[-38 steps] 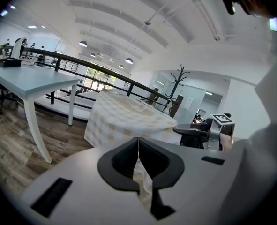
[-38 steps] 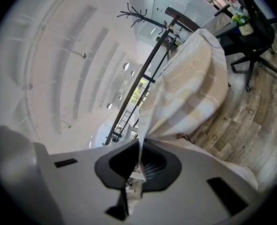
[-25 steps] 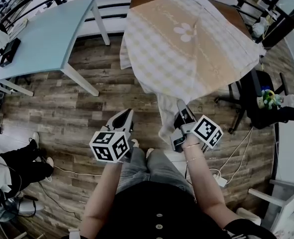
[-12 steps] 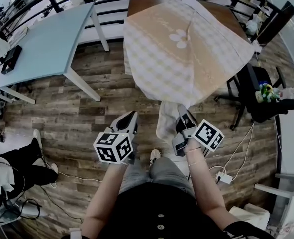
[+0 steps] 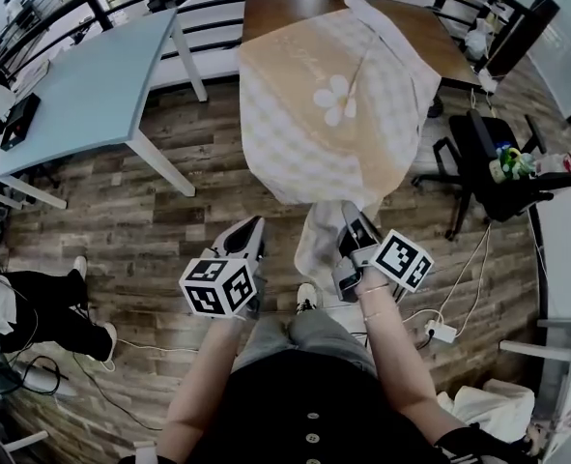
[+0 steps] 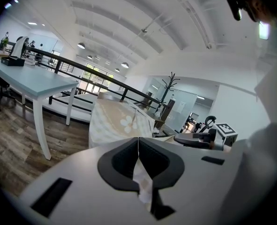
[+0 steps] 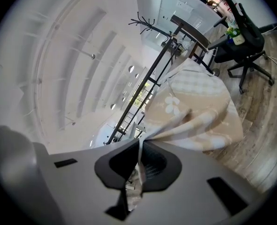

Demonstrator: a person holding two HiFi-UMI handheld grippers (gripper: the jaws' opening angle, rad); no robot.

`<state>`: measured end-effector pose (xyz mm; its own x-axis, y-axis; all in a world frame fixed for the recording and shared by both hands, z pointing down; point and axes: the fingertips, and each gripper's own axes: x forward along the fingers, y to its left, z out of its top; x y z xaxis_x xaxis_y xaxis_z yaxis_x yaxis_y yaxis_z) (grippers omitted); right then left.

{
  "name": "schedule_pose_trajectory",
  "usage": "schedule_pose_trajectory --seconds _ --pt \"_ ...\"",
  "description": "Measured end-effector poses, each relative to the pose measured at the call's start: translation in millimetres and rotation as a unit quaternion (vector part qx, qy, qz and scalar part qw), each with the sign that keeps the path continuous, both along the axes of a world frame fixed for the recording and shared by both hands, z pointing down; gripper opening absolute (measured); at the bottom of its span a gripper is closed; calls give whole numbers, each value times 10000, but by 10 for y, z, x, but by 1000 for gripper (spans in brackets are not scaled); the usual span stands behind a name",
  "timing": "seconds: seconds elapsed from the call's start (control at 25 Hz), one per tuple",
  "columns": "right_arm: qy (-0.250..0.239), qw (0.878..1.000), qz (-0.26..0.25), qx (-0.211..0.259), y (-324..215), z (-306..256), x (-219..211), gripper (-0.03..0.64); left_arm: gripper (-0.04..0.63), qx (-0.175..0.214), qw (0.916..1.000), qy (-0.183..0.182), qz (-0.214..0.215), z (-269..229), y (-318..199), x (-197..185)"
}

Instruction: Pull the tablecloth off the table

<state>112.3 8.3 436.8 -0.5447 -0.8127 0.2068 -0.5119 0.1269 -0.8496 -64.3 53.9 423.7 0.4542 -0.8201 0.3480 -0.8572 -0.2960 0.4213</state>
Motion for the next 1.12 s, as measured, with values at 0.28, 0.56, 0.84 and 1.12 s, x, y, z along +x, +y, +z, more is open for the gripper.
schedule_pose_trajectory --seconds 0.28,0.56,0.84,1.12 --pt "87 9998 57 -179 335 147 -73 29 15 49 10000 5 73 -21 225 -107" --pt "198 9977 92 -639 764 454 -128 29 15 -1 9998 3 184 18 516 -147" --pt "211 9943 51 -1039 1089 675 -135 29 15 -40 9996 19 263 57 694 -131" --pt "271 9948 -22 -982 1179 643 -166 29 15 17 9993 85 357 23 718 -84"
